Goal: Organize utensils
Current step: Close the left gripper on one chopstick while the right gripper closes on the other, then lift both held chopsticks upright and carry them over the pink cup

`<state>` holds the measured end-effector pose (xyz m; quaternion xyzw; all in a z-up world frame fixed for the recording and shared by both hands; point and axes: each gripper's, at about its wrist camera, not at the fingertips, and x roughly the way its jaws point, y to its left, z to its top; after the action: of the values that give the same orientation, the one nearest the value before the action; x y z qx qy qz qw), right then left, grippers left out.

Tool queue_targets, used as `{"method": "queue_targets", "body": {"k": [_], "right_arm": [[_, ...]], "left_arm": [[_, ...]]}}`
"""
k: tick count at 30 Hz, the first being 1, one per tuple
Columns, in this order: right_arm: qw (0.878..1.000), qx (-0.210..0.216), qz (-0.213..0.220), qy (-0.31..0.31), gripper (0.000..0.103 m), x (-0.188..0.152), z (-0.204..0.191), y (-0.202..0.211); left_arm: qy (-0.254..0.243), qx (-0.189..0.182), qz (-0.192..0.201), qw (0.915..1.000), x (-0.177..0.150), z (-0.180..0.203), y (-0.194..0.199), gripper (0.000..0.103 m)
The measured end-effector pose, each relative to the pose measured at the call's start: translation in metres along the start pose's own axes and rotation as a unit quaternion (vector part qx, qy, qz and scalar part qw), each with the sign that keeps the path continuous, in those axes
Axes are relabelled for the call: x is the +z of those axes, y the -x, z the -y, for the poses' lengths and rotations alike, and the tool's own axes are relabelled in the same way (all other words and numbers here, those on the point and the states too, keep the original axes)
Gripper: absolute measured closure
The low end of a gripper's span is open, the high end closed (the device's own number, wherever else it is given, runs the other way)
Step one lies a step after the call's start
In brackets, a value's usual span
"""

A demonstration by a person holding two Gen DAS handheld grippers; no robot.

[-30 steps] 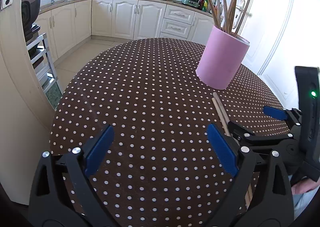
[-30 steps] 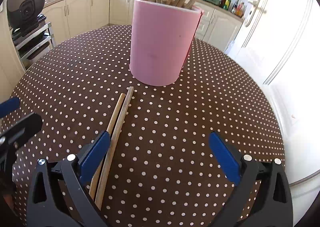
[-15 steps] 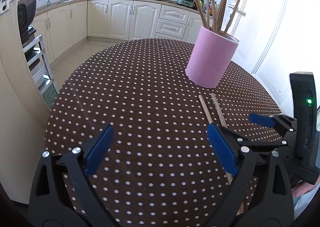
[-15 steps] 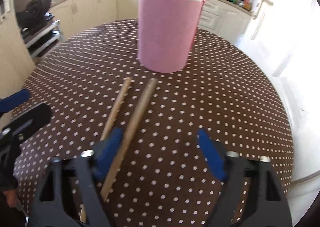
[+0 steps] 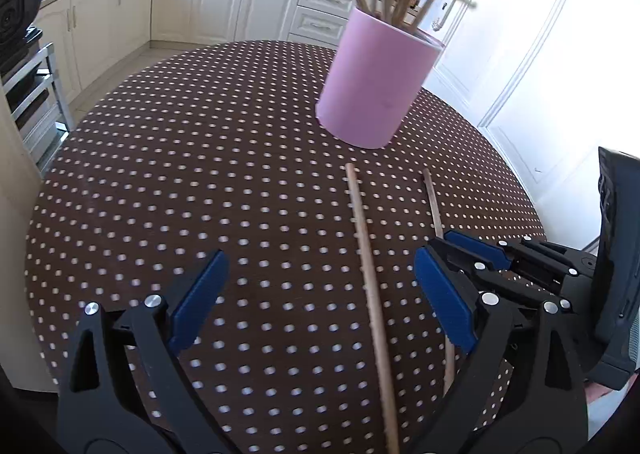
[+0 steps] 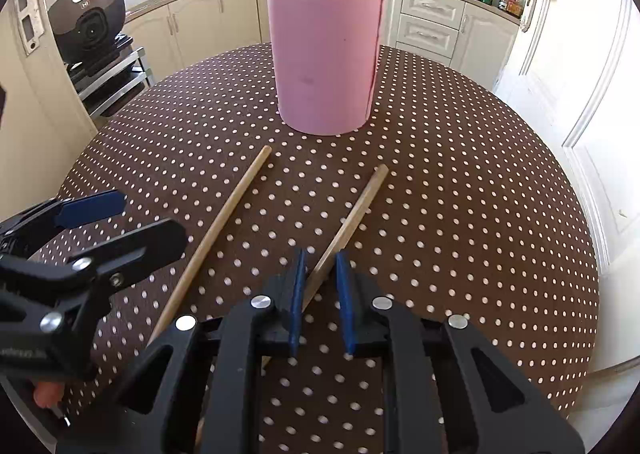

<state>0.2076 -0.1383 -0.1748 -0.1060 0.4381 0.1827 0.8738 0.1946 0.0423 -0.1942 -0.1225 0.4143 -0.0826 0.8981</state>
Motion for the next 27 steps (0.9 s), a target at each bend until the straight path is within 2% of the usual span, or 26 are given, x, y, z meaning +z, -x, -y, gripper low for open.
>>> {"method": "queue_targets", "body": {"k": [5,6,7,8,11,12,14,15,17,19,23,27], "right_arm": [[1.0,0.013,-0.004,0.018,0.091,-0.001,0.005,0.002],[1.0,0.013,-0.005,0.02,0.091,0.001,0.004,0.0],[1.0,0.012,-0.006,0.02,0.091,0.0,0.005,0.001],[1.0,0.009,-0.006,0.02,0.09,0.0,0.007,0.001],[1.0,-0.013,-0.001,0.013,0.077,-0.001,0.009,0.001],[1.0,-0.013,0.002,0.01,0.077,-0.003,0.011,0.001],[1.0,-0.008,0.007,0.002,0.077,-0.004,0.013,0.001],[1.0,-0.007,0.008,-0.001,0.077,-0.004,0.014,0.001],[1.0,-0.009,0.007,-0.007,0.077,-0.003,0.014,0.0],[1.0,-0.002,0.006,-0.014,0.09,-0.001,0.017,0.0],[0.999,0.029,0.009,-0.041,0.098,0.0,0.03,-0.001],[0.997,0.045,0.015,-0.062,0.098,0.002,0.04,0.002]], "left_arm": [[-0.016,-0.014,-0.01,0.9997,0.002,0.018,-0.008,0.011],[-0.019,-0.013,-0.014,0.9997,0.002,0.021,-0.011,0.013],[-0.022,-0.008,-0.018,0.9996,0.003,0.024,-0.014,0.02],[-0.028,-0.001,-0.025,0.9993,0.002,0.029,-0.018,0.024],[-0.054,0.04,-0.023,0.9975,0.004,0.043,-0.027,0.035],[-0.069,0.056,-0.023,0.9958,0.003,0.048,-0.03,0.037],[-0.09,0.098,-0.02,0.991,0.001,0.057,-0.035,0.054],[-0.098,0.11,-0.018,0.989,0.001,0.067,-0.039,0.057],[-0.101,0.101,-0.021,0.9895,0.0,0.072,-0.04,0.078],[-0.103,0.098,-0.023,0.9895,0.0,0.076,-0.041,0.092],[-0.084,0.078,-0.013,0.9933,0.003,0.071,-0.038,0.097],[-0.07,0.054,0.013,0.996,0.004,0.066,-0.03,0.097]]}}
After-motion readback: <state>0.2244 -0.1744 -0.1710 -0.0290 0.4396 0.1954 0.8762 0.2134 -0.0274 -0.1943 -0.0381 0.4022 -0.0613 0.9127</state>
